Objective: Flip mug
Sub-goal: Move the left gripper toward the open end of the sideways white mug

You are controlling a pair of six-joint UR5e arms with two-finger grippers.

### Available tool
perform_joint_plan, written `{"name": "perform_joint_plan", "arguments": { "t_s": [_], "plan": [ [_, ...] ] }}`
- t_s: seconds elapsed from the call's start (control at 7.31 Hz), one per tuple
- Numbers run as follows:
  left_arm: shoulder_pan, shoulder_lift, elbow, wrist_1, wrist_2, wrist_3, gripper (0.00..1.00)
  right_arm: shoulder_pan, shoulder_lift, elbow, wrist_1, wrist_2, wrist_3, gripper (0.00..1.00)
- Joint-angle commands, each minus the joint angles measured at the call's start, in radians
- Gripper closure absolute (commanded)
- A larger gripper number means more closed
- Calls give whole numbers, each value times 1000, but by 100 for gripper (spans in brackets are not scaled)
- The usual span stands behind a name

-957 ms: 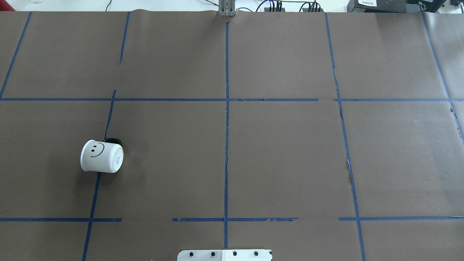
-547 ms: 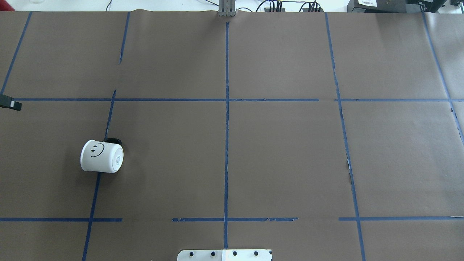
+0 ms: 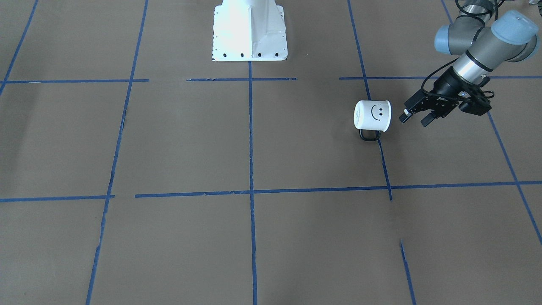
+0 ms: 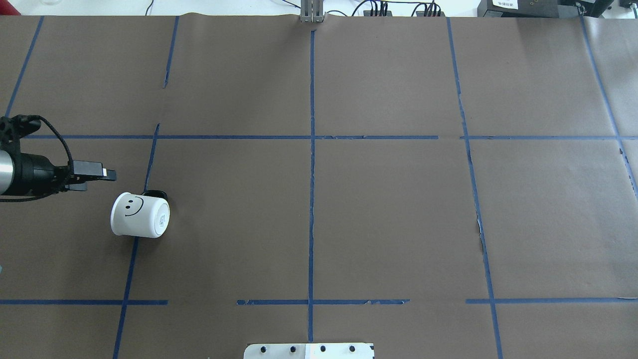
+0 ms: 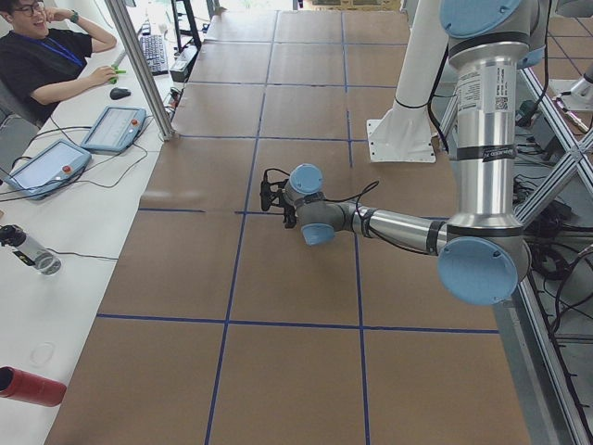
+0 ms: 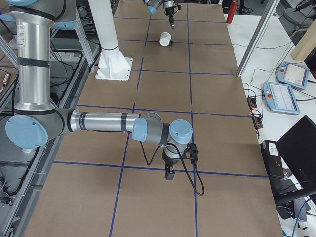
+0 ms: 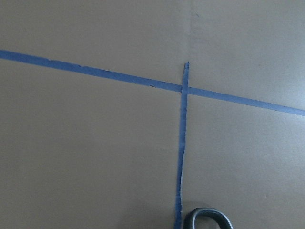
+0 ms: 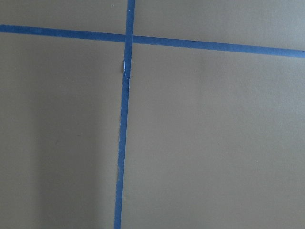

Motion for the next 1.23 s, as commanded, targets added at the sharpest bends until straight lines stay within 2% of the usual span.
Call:
{"name": "perform_joint_plan", "arguments": {
  "t_s": [0.0,0.27,0.55,1.09],
  "plan": [
    [87,3,29,-174,119,-134,0,0,0,0,0,0,0,0],
    [89,2,170,-465,119,-148,0,0,0,0,0,0,0,0],
    [95,-1,235,-666,114,-163,0,0,0,0,0,0,0,0],
    [141,-52,324,-785,119,-186,0,0,0,0,0,0,0,0]
  ]
}}
